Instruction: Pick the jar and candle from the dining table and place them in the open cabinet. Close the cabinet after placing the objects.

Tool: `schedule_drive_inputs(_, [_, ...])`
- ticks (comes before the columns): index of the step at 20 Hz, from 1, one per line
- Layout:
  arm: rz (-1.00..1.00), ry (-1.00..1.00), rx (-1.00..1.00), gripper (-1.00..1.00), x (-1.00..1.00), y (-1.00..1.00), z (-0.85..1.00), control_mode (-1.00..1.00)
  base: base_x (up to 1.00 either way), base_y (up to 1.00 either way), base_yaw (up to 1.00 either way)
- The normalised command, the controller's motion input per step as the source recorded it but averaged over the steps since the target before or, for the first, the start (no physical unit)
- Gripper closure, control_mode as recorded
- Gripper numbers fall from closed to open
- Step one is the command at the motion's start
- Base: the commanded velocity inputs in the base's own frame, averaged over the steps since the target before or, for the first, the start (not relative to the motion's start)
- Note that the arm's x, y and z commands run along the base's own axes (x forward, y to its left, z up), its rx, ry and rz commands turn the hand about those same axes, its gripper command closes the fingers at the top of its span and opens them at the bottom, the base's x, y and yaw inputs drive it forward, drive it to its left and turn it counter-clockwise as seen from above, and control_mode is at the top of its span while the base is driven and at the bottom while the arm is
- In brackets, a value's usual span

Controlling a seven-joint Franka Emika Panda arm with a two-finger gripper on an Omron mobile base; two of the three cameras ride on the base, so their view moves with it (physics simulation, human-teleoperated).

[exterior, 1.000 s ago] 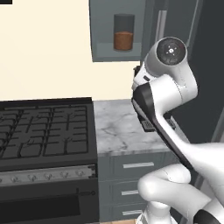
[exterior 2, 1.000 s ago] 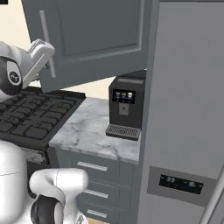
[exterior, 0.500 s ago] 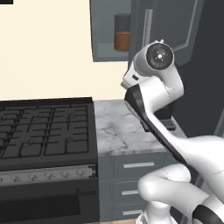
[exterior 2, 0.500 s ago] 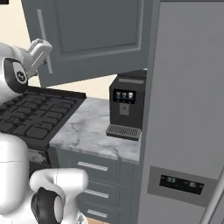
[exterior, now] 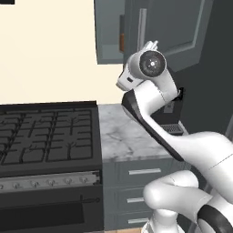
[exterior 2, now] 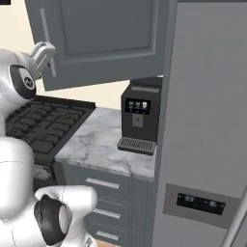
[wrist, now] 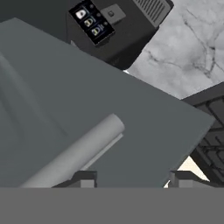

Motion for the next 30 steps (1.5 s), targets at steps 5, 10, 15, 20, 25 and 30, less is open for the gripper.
schedule_drive_inputs(5, [0.03, -0.08, -0.07, -1.00, 0.68, -0.38, 0.00, -1.00, 0.00, 0.00, 0.00])
schedule_drive_inputs(10, [0.03, -0.07, -0.08, -1.00, 0.72, -0.38, 0.00, -1.00, 0.00, 0.00, 0.00])
schedule_drive_inputs(15, [0.01, -0.05, -0.09, -1.00, 0.74, -0.41, 0.00, -1.00, 0.00, 0.00, 0.00])
schedule_drive_inputs(20, [0.00, -0.04, -0.09, -1.00, 0.74, -0.44, 0.00, -1.00, 0.00, 0.00, 0.00])
schedule_drive_inputs(25, [0.00, -0.03, -0.07, -1.00, 0.67, -0.49, 0.00, -1.00, 0.00, 0.00, 0.00])
schedule_drive_inputs(30, [0.00, -0.02, -0.05, -1.00, 0.69, -0.53, 0.00, -1.00, 0.00, 0.00, 0.00])
